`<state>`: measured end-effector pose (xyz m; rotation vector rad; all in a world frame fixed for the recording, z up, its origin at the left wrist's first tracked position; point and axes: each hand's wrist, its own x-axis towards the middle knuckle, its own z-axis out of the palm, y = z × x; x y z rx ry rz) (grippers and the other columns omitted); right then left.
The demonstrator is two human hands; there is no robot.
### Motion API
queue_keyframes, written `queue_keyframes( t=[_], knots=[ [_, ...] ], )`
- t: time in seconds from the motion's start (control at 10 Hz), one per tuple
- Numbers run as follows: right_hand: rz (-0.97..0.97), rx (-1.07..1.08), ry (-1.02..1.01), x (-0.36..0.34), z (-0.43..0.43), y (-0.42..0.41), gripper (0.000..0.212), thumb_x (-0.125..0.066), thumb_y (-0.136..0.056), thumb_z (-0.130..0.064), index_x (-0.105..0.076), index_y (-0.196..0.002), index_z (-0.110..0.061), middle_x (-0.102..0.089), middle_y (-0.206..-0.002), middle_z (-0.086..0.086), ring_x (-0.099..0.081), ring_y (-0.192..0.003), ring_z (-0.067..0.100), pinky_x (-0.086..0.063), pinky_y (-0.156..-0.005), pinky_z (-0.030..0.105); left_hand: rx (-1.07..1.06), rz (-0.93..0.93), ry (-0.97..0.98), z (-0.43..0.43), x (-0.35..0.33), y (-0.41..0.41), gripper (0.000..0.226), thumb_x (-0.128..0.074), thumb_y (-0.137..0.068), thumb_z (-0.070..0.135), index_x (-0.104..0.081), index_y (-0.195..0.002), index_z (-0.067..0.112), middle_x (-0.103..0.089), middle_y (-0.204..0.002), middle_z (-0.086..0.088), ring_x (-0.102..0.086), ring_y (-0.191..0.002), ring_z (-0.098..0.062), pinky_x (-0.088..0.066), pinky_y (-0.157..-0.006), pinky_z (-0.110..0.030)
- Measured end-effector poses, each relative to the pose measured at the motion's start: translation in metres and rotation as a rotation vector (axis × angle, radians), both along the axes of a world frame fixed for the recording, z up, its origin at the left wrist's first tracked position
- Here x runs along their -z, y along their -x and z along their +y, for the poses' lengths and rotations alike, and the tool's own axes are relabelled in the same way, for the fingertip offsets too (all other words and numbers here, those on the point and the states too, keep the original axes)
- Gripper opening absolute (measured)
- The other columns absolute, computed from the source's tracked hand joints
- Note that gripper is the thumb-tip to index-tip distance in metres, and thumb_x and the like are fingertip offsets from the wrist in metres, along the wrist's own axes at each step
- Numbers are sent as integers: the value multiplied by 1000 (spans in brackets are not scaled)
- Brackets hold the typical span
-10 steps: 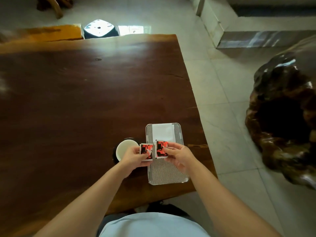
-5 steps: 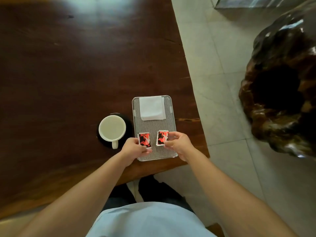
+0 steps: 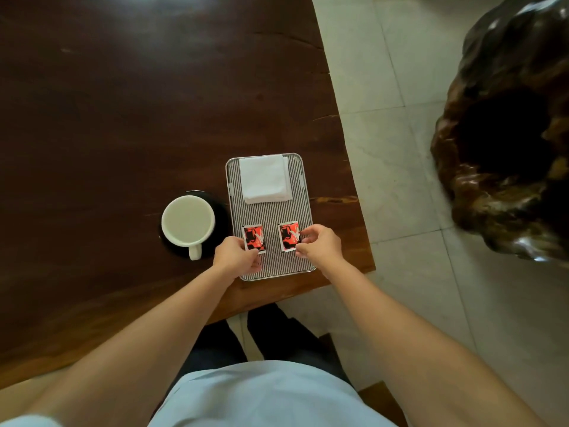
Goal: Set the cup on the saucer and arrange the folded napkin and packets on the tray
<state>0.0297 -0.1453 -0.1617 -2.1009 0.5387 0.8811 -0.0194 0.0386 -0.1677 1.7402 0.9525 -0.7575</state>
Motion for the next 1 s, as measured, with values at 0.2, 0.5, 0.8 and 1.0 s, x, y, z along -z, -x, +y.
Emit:
queue_keyframes(
  t=[0.2,0.5,0.8,1.0],
  knots=[
    [-40,-45,82,5,1,2,31,-78,-85,-8,-63,-110,-18,-69,-96,3,-64,-74,6,-45,-53,13,202,-8,-194,1,3,-2,19,-66,-95,27,-67,-89,8,-74,-86,-10,-75,-70,-21,-64,-73,-39],
    [-83,-14,104,11,3,8,23,-74,-88,-7,-58,-98,-20,-65,-92,3,-71,-80,13,-59,-67,21,424,-40,-359,1,-4,-3,26,-64,-94,37,-63,-96,10,-68,-92,-7,-67,-85,-25,-58,-76,-38],
    [-97,-48,130,5,1,13,18,-71,-90,-7,-60,-96,-20,-64,-95,4,-71,-85,19,-63,-76,34,518,-45,-330,2,-21,-5,20,-63,-95,31,-63,-95,10,-67,-92,-6,-67,-84,-23,-56,-69,-35],
    [-126,-181,110,-24,20,1,5,-67,-94,-18,-64,-98,-18,-65,-103,5,-67,-93,22,-61,-83,40,567,-101,-321,11,-59,-14,15,-61,-94,25,-65,-91,12,-69,-86,-7,-66,-79,-20,-52,-63,-31]
  ],
)
